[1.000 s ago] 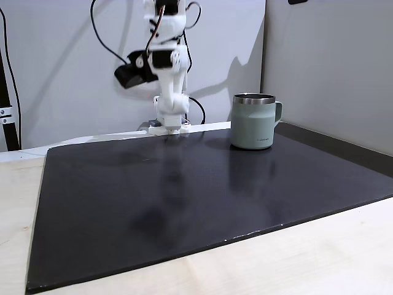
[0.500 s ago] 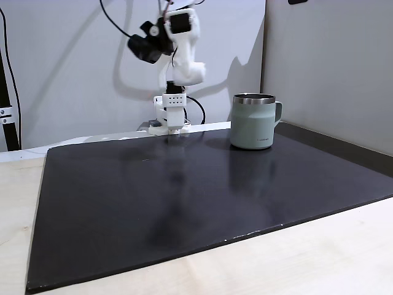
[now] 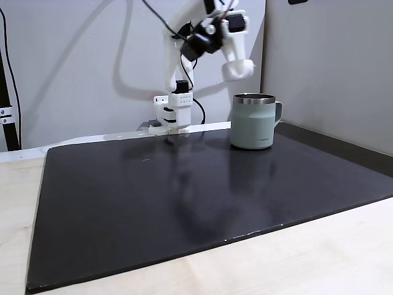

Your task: Grasp a gauze and put it in the cup.

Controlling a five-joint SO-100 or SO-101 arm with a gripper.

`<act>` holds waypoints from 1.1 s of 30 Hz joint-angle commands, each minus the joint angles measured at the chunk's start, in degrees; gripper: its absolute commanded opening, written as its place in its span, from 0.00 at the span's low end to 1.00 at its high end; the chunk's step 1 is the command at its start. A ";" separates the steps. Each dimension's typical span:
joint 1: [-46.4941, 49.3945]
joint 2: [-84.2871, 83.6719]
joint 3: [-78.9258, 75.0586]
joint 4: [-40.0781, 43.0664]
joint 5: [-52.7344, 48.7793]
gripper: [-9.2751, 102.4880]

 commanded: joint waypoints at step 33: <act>-15.12 -6.50 5.62 -0.53 -2.02 0.21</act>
